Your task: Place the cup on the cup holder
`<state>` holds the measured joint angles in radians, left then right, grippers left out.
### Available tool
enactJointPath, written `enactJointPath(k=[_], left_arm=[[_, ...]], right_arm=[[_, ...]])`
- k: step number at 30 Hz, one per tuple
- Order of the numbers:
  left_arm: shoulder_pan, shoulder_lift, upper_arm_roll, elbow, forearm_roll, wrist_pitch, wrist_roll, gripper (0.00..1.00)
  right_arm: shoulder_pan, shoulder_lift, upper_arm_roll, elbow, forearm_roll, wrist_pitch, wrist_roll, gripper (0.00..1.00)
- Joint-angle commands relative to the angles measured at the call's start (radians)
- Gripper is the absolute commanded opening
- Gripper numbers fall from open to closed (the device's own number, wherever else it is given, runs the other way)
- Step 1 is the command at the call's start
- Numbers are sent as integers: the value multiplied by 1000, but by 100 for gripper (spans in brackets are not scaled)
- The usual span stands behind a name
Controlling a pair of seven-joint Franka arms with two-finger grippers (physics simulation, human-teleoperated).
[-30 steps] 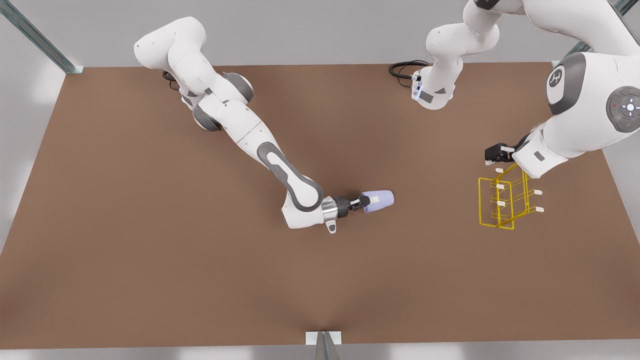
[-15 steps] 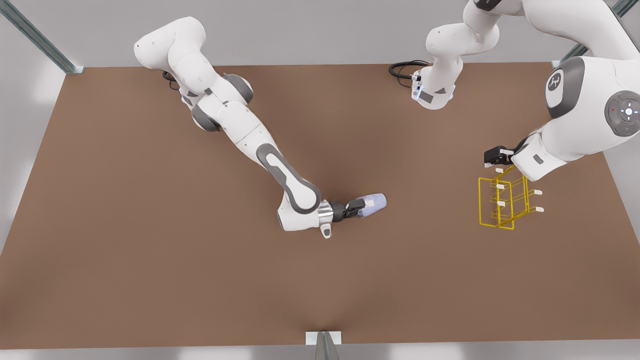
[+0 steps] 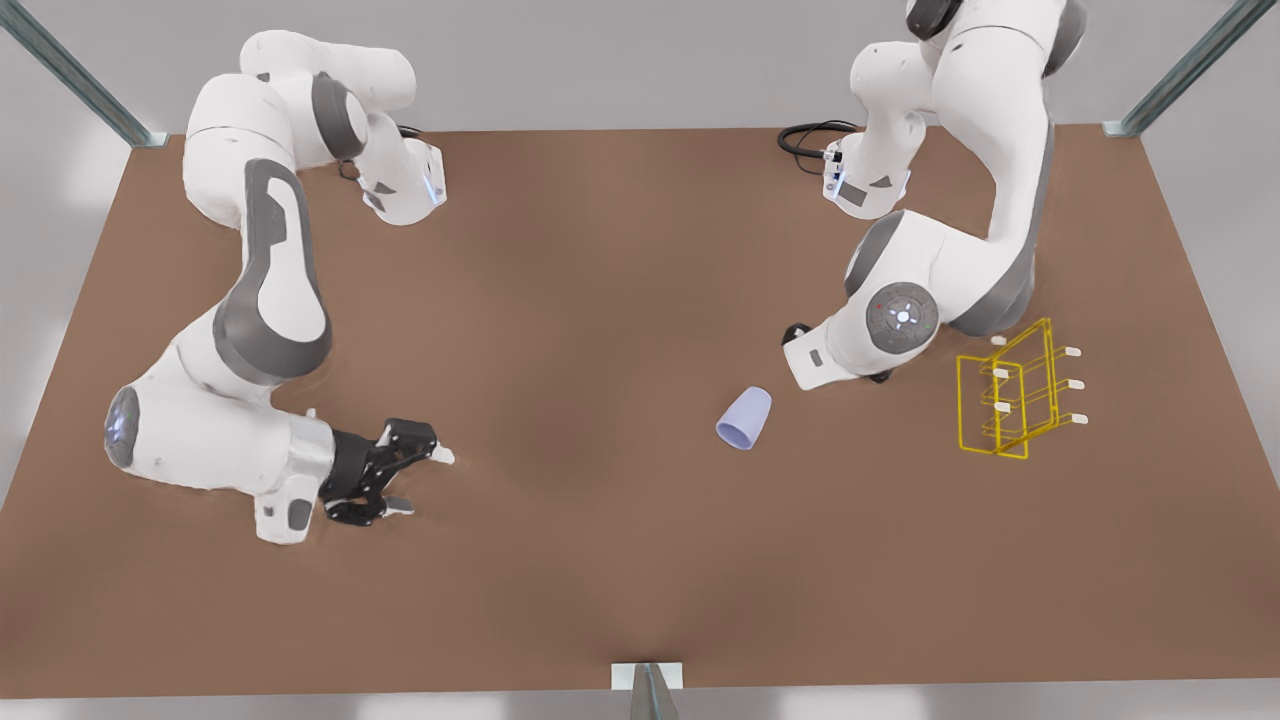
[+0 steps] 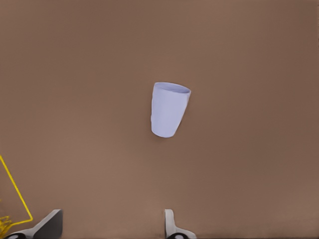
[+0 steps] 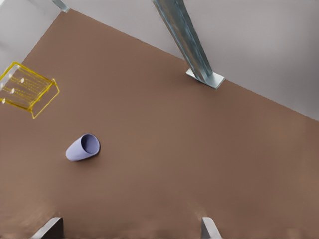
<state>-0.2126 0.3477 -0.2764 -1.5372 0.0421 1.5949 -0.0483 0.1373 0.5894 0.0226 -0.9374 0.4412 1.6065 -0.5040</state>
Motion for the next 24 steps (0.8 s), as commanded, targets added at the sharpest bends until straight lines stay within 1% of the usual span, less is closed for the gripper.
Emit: enactJointPath(k=[1, 2, 3, 4, 5, 6, 9, 11, 13, 16, 18, 24], left_arm=[[-25, -1, 0, -81, 1, 276, -340, 100], [-36, -1, 0, -161, -34, 426, -352, 100], [-37, -3, 0, -219, -33, 525, -357, 100], [-37, -29, 0, -306, -33, 617, -352, 100], [-36, -53, 5, -395, -31, 721, -341, 100], [-36, -61, 9, -460, -30, 813, -325, 100], [-36, -69, 16, -517, -30, 905, -297, 100], [-36, -49, 17, -541, -18, 1020, -295, 100], [-36, -30, 17, -541, 15, 1060, -249, 100], [-39, 17, 17, -541, 18, 1140, -242, 100], [-40, 43, 17, -540, 41, 1148, -240, 100], [-47, 80, 17, -554, 79, 1168, -228, 100]], right_arm=[[-19, -184, -1, -157, -464, -243, 311, 100], [-45, -417, -1, -442, -500, -123, 372, 100], [-47, -425, 0, -436, -500, -184, 415, 100], [-58, -424, -1, -420, -509, -195, 431, 100], [-128, -419, 2, -357, -492, -214, 404, 100], [-162, -419, 0, -353, -504, -214, 403, 100], [-154, -418, 2, -353, -506, -217, 409, 100], [-153, -405, 2, -359, -506, -237, 415, 100], [-153, -407, 5, -357, -533, -287, 409, 100], [-148, -405, 5, -350, -541, -283, 406, 100], [-162, -398, -1, -319, -542, -252, 406, 100], [-160, -395, 2, -319, -541, -247, 406, 100]])
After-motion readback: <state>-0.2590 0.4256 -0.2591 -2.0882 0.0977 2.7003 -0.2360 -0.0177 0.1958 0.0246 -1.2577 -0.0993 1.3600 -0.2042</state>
